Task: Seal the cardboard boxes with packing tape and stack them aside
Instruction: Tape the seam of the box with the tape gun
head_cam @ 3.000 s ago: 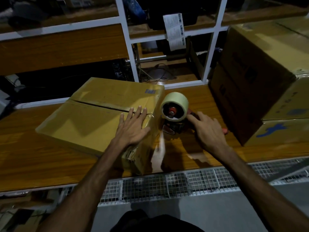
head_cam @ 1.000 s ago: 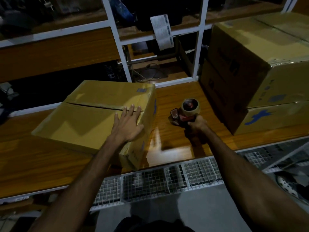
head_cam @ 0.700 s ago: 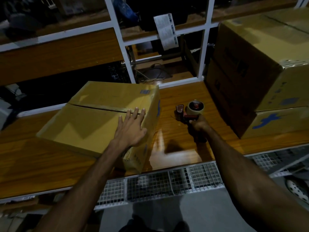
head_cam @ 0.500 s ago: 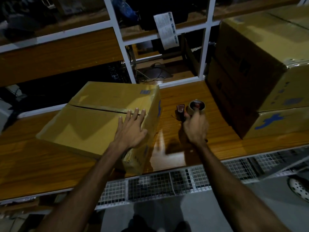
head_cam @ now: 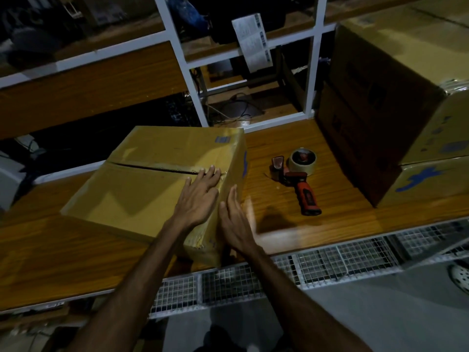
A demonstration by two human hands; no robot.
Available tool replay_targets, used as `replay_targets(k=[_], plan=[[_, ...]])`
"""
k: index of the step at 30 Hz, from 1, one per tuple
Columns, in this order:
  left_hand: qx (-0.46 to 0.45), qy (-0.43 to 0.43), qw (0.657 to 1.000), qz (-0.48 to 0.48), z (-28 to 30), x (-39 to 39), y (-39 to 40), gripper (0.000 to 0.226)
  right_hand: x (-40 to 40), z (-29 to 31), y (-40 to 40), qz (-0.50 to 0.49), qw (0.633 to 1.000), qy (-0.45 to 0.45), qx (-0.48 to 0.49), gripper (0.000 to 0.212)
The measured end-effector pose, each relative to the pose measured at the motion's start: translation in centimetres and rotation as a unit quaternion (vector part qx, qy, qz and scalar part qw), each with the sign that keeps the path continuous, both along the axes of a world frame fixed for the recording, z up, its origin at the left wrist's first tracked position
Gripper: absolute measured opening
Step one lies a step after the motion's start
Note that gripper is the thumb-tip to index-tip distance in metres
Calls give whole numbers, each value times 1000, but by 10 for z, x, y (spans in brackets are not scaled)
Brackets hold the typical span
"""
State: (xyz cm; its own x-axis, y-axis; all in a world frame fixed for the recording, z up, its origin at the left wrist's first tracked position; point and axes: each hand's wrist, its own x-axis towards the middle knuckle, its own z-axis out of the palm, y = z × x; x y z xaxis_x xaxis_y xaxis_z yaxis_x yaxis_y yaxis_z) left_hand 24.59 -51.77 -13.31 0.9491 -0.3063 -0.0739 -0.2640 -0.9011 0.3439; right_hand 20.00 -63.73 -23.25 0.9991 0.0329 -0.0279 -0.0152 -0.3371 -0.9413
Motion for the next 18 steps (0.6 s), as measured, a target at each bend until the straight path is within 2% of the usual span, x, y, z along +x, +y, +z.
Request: replay_targets(k=[3,7,9,11,13,16,18], plan=[[4,-26,1000,3,-3,0,-2,55,2,7,-9,7,998,38,-39,90],[21,-57,998,-3,-3,-2,-6,54,5,18,-26,-4,996,78,-31,72],[33,-67,997,-21,1,-1,-11,55,8,20,-31,-79,996,41,8,56],[45,-71,996,-37,4,1,-15,57,15,26,-32,-166,983,-28,70,56],[61,-75,994,-60,4,3,-16,58,25,41,-31,-199,973,-56,98,57],[7,-71,991,-117,3,4,-8,52,43,71,-26,-118,985,-120,46,55],[-54,-64,985,-148,3,6,5,46,51,80,-18,-31,990,-132,-44,63]])
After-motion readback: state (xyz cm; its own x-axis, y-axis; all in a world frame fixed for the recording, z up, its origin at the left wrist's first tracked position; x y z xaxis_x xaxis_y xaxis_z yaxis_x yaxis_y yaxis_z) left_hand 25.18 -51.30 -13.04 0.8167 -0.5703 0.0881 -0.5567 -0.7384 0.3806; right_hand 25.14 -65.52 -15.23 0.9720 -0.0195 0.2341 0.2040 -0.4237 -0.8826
